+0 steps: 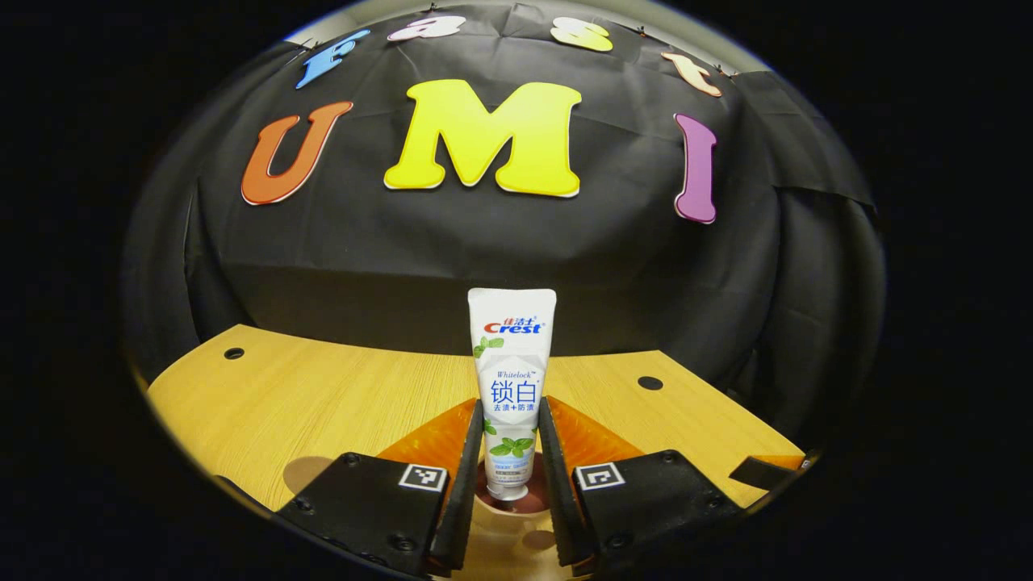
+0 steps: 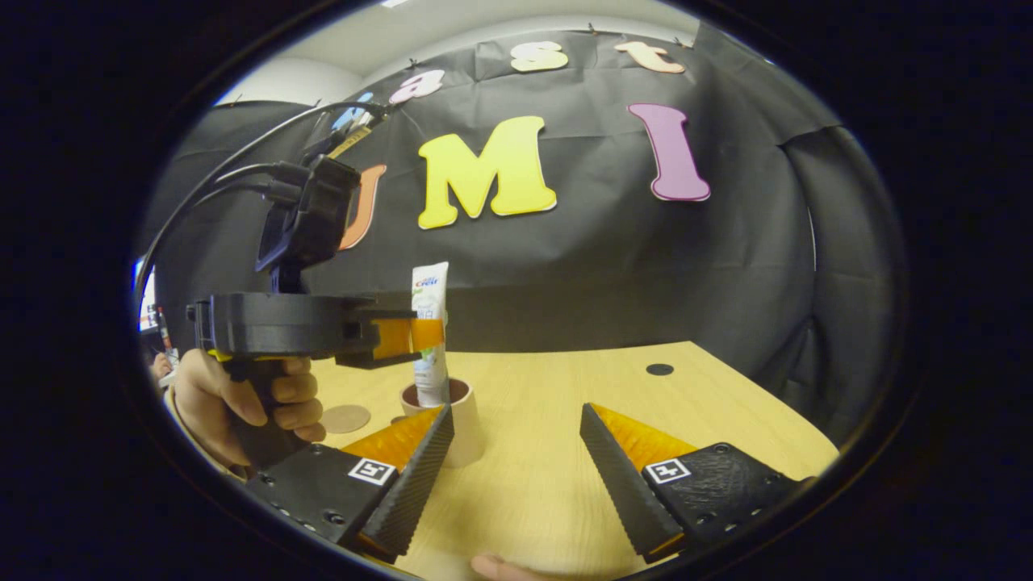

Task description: Put the toothbrush and toothpaste on the desktop into the cup, then pick up the cup and place it on the coaster on the desktop.

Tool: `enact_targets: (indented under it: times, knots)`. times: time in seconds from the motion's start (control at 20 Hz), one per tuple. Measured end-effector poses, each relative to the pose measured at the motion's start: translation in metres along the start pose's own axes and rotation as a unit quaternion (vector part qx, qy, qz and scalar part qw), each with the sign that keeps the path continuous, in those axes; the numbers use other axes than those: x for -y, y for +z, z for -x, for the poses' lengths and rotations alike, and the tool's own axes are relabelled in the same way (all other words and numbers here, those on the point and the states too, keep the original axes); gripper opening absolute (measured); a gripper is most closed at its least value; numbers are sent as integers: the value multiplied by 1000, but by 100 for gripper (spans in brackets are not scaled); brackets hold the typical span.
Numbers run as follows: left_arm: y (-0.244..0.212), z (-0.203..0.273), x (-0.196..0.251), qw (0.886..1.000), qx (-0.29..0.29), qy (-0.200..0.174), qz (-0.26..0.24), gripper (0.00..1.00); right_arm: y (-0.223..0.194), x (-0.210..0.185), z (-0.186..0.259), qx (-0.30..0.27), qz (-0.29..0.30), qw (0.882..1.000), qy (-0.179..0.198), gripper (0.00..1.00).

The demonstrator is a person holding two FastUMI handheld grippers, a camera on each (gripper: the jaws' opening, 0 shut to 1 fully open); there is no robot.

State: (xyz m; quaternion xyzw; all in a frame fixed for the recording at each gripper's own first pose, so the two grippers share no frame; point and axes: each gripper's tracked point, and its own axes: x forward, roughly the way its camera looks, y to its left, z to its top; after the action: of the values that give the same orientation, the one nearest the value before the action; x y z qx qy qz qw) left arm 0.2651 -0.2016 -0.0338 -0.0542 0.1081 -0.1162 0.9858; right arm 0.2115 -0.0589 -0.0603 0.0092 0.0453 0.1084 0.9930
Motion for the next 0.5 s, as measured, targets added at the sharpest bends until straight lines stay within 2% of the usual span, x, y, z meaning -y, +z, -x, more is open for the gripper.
enact_targets:
  times: [0.25, 0.35, 0.4, 0.5]
  knots:
    - [29, 20, -4, 998, 54, 10, -27, 46, 0, -5, 1, 1, 9, 1000, -4, 94]
    - [36, 31, -4, 998, 63, 8, -28, 48, 6, -3, 3, 2, -1, 1000, -11, 96]
    - [39, 38, -5, 997, 67, 7, -31, 50, 11, -2, 6, 6, -3, 1000, -13, 94]
    - [44, 52, -12, 997, 73, 13, -36, 54, 18, -3, 11, 9, -3, 1000, -18, 96]
